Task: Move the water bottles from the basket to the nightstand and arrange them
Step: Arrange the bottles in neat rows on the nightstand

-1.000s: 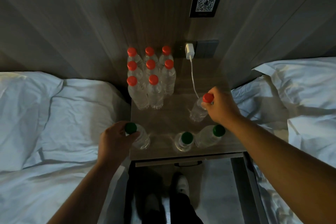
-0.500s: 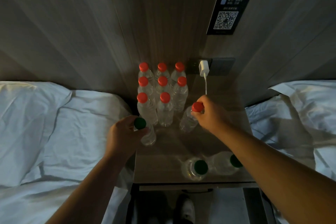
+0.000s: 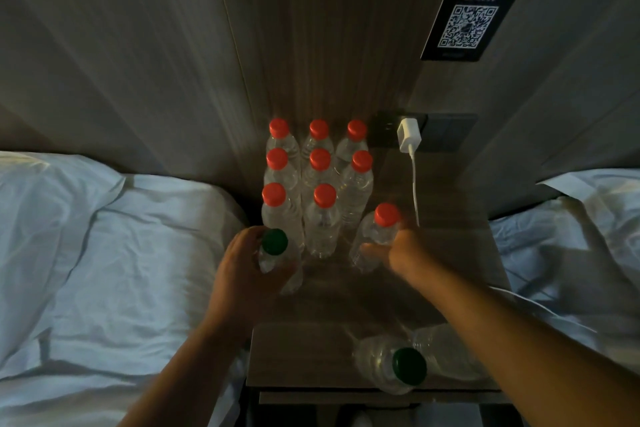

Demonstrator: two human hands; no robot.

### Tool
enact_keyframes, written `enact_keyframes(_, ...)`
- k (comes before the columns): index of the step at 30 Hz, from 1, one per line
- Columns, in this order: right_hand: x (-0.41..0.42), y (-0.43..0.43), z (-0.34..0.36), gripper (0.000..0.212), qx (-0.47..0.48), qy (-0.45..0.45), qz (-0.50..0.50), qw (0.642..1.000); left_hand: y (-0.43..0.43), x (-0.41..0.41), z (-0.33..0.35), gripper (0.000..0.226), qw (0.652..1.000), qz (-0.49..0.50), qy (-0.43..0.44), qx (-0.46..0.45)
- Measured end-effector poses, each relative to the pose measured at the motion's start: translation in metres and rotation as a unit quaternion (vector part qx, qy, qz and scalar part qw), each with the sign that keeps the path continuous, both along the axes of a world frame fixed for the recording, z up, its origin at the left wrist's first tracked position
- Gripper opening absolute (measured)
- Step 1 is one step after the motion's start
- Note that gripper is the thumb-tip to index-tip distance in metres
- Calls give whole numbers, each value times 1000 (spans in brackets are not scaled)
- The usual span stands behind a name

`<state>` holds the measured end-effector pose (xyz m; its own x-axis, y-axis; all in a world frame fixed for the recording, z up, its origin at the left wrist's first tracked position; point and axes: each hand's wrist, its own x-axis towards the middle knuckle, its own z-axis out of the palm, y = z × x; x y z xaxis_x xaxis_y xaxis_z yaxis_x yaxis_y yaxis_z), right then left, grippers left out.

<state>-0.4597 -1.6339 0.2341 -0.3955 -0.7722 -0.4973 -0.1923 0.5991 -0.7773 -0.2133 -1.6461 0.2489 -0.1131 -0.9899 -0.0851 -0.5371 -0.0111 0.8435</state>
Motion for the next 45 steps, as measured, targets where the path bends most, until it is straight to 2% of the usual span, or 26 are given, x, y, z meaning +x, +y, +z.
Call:
enact_keyframes(5, 0, -5, -21, 37, -25, -26, -7, 999, 2, -3, -29, 66, 1000, -7, 8, -6)
enact_keyframes(6, 0, -7, -21, 38, -23, -7, 7, 1000, 2, -4, -34, 68, 1000, -3, 14, -12)
enact_keyframes(12, 4, -16, -18, 53, -47, -65, -15, 997, -3, -3, -46, 70, 999, 1, 32, -39)
enact_keyframes(17, 6, -22, -14, 49, -77, 38, 51, 995, -8, 0, -50, 79, 998, -8, 14, -55)
enact_keyframes(21, 8, -23, -7, 48, -78, 39, 81, 993, -17, 3, -57, 110, 998, -47, 41, 1)
enact_keyframes(25, 11, -21, -7, 50, -74, 51, 102, 991, -21, 1, -45, 102, 988, -122, 96, 0)
enact_keyframes(29, 10, -19, -7, 53, -75, 40, 106, 991, -23, 0, -44, 103, 982, -134, 130, 6)
enact_keyframes(37, 8, -21, -9, 57, -87, 58, 126, 987, -25, -1, -43, 98, 982, -134, 134, 4)
enact_keyframes(41, 8, -21, -8, 65, -98, 54, 137, 984, -26, 3, -43, 111, 983, -141, 115, 19)
enact_keyframes(45, 7, -22, -9, 56, -103, 42, 140, 984, -27, 4, -40, 109, 982, -161, 97, 7)
